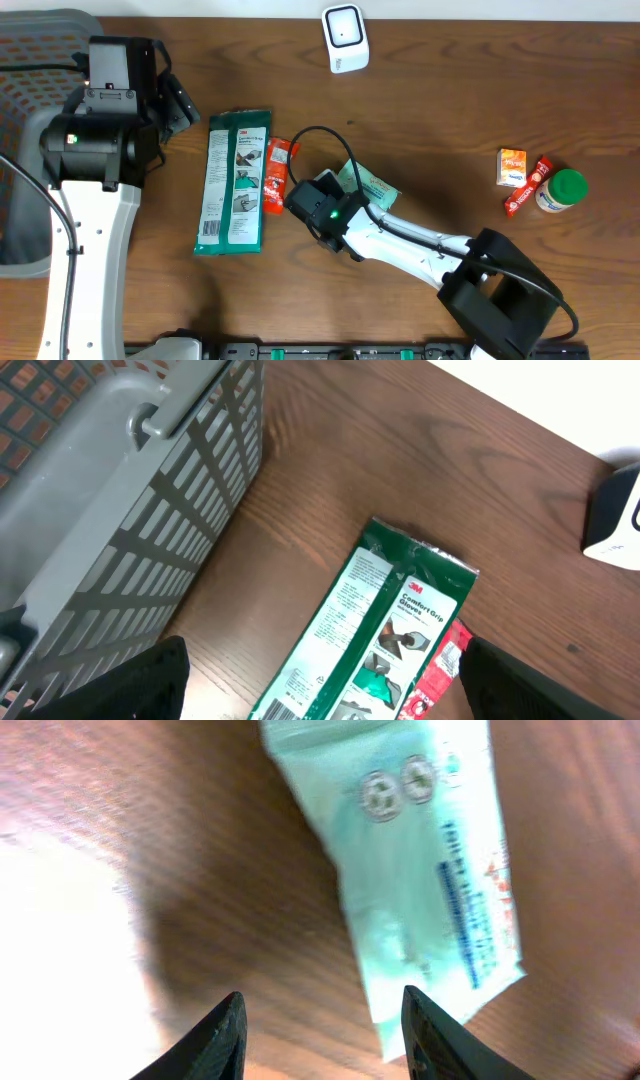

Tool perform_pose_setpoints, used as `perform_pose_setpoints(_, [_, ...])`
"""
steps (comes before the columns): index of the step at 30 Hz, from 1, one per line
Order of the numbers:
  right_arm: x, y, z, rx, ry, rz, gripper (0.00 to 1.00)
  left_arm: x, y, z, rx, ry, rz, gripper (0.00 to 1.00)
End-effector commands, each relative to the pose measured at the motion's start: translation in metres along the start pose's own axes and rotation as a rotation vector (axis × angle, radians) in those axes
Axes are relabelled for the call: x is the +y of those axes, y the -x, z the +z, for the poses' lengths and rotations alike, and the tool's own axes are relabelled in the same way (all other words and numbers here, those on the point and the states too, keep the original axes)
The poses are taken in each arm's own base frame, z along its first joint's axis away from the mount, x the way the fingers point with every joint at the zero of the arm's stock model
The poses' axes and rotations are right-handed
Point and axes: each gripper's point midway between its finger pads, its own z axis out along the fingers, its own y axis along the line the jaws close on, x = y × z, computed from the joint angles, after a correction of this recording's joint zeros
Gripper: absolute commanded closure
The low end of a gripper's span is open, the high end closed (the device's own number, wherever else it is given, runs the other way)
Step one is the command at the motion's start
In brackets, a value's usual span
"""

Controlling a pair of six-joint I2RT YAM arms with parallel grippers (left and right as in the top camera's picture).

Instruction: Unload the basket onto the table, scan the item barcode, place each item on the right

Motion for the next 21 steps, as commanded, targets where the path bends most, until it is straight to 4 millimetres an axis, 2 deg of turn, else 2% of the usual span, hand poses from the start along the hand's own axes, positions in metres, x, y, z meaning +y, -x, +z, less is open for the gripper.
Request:
perform_pose_setpoints(1, [0.003,0.008,-0.008,-0.009,0.050,0.030,0.55,0.002,0.005,-0.002,-0.014,0.009,-0.004,0.13])
perform_pose_setpoints(5, [-0.023,0.033,-0.035,-0.066,0.064,0.108,0.56,0.002,0.005,-0.002,-0.014,0.009,-0.004,0.13])
perform_pose_setpoints(7, [-0.039,0.045,-0.049,-0.095,0.087,0.161,0.62,0.002,0.005,-0.002,-0.014,0.009,-0.004,0.13])
perform_pose_setpoints(9, [-0.050,0.054,-0.057,-0.117,0.140,0.216,0.75,0.002,0.005,-0.002,-0.014,0.009,-0.004,0.13])
perform_pose_setpoints(11, [-0.057,0.058,-0.059,-0.120,0.223,0.272,0.94,0.002,0.005,-0.002,-0.015,0.009,-0.004,0.13])
perform_pose_setpoints(12, [-0.059,0.057,-0.057,-0.109,0.256,0.296,0.99,0.002,0.005,-0.002,-0.015,0.009,-0.004,0.13])
perform_pose_setpoints(16, [-0.064,0.043,-0.039,-0.030,0.356,0.376,0.99,0.002,0.005,-0.002,-0.015,0.009,-0.004,0.13])
perform_pose_setpoints(17, [-0.066,0.035,-0.029,0.008,0.358,0.408,0.99,0.002,0.005,-0.002,-0.015,0.009,-0.004,0.13])
perform_pose_setpoints(21, [-0.052,0.009,-0.003,0.101,0.358,0.416,0.99,0.002,0.005,-0.002,-0.015,0.009,-0.004,0.13])
